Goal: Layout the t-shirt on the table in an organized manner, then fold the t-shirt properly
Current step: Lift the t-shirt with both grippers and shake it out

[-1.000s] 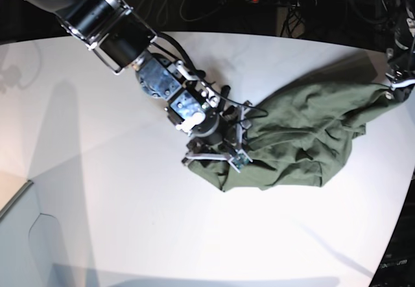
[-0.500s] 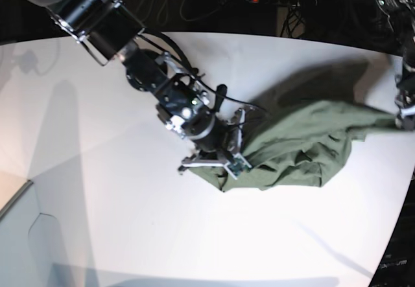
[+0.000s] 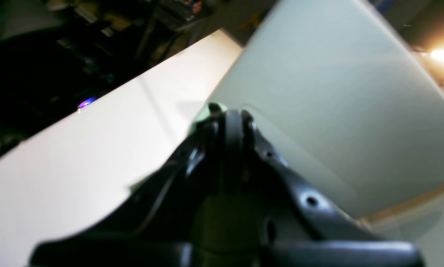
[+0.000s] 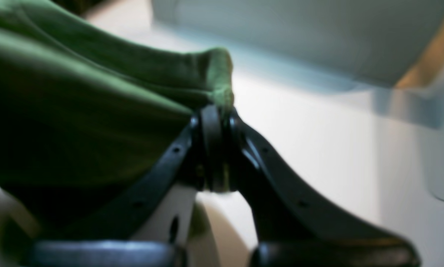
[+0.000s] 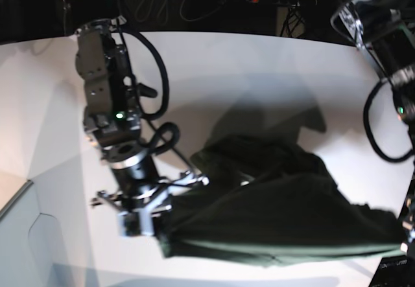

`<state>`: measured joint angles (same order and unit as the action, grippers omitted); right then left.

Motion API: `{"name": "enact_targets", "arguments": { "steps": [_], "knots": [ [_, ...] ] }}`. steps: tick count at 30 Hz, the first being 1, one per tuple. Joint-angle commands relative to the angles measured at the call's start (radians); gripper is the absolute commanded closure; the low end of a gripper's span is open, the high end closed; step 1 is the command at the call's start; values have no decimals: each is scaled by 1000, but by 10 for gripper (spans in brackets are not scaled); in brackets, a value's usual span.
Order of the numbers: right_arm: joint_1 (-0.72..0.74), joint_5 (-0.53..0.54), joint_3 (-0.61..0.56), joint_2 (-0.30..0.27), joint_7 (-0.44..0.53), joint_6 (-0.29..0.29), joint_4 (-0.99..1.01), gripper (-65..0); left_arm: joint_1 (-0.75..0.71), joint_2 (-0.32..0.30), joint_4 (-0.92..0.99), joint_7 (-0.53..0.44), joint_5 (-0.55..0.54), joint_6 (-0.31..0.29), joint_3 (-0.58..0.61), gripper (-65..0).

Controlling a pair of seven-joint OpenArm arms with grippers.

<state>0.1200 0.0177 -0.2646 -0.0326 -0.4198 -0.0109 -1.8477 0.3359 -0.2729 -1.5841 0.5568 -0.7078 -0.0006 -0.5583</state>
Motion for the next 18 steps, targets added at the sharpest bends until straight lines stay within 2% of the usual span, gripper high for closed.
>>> {"name": "enact_targets", "arguments": {
  "steps": [1, 8, 15, 18],
  "knots": [
    [8, -6, 23, 10, 28, 6, -48, 0, 73, -24, -2, -44, 6, -2, 19, -1],
    [34, -6, 55, 21, 43, 6, -168, 0, 326, -35, 93, -54, 4, -2, 145, -1],
    [131, -9, 54, 113, 193, 6, -168, 0, 547, -38, 106, -54, 15, -2, 192, -1],
    [163, -9, 52, 155, 230, 6, -163, 0, 628, -61, 106, -54, 14, -2, 197, -1]
  ]
}}
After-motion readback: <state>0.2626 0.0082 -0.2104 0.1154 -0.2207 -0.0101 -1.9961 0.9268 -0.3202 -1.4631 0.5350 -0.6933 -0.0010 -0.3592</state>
